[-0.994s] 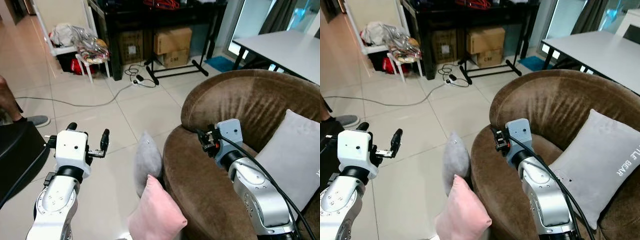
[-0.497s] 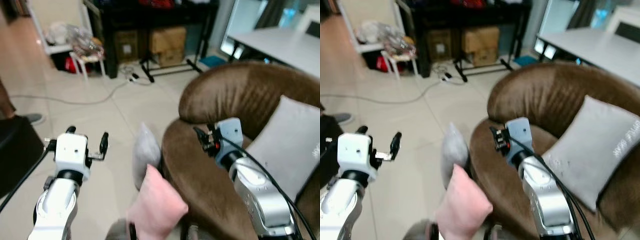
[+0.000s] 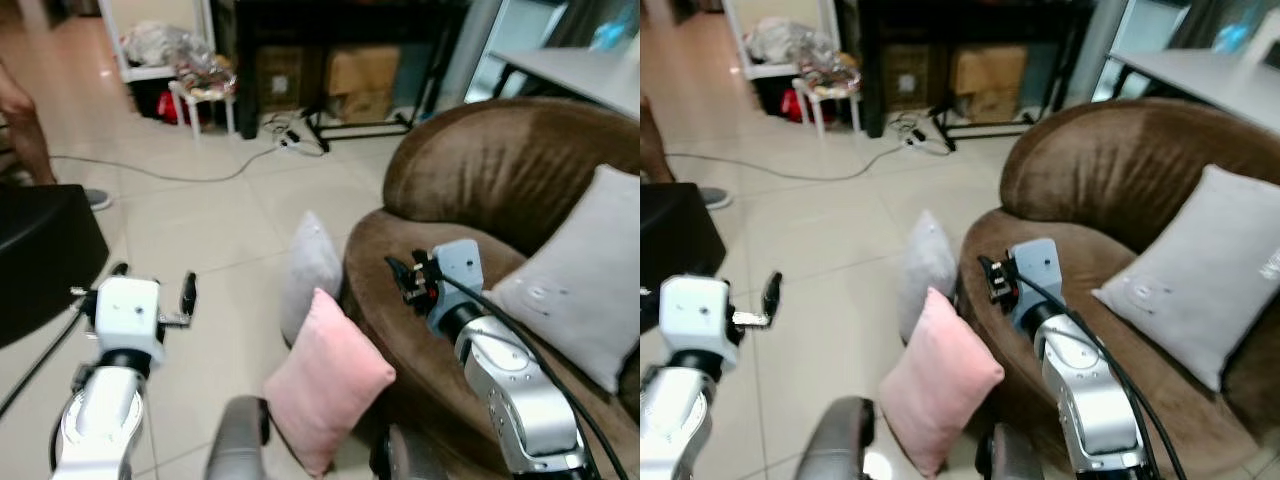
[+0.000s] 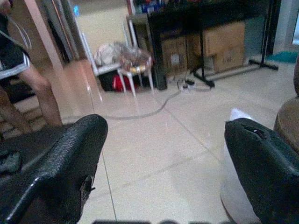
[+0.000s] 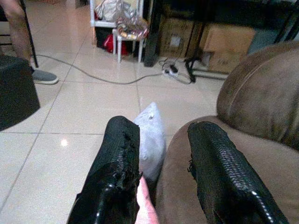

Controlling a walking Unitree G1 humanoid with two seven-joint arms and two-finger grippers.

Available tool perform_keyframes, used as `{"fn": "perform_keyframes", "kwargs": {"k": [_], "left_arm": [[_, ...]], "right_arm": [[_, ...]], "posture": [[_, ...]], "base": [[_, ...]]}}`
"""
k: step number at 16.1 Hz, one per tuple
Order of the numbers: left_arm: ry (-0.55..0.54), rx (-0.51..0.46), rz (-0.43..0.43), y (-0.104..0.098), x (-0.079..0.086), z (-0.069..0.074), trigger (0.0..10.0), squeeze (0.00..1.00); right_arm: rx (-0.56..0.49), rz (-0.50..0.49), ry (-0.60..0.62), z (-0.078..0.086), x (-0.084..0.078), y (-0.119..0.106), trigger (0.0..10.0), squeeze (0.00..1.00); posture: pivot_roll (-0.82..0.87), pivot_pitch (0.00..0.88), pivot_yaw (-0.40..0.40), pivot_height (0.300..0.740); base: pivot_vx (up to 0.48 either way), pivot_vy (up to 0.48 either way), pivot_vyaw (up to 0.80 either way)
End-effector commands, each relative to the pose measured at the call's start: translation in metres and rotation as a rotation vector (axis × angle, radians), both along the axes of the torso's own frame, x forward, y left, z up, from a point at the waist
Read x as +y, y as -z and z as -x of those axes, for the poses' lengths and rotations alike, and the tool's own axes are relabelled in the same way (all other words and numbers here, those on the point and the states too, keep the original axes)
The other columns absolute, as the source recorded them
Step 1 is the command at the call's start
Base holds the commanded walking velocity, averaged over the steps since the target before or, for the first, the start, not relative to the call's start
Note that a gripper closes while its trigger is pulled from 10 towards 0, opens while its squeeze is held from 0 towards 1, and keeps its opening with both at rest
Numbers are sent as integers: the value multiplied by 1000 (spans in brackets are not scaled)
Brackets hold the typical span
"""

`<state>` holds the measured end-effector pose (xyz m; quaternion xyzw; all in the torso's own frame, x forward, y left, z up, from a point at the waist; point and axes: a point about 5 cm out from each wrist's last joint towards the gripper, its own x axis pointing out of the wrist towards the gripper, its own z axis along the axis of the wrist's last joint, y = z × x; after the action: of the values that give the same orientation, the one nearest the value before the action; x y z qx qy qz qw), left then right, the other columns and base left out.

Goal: Move the pillow to the sofa from floor

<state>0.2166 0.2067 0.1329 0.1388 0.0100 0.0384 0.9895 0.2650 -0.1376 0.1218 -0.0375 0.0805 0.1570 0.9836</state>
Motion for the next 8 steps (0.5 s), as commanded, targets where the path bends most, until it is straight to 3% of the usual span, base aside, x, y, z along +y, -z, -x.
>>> {"fn": "perform_keyframes", "kwargs": {"k": [1,5,8], "left_arm": [[2,-2,4,2,-3,3,10000,0],[-85,-26,52,6,10,9,10000,0],[-67,10,-24,12,18,14,10000,0]], "right_arm": [[-27,5,14,-3,-5,-6,10000,0],[-57,55,93,-4,-13,-1,10000,0],[-56,78,168,-2,-24,6,10000,0]], "posture": [[-27,0,-51,631],[-22,0,-60,631],[-20,0,-61,631]], "base": [[0,0,0],[0,0,0],[0,0,0]]}}
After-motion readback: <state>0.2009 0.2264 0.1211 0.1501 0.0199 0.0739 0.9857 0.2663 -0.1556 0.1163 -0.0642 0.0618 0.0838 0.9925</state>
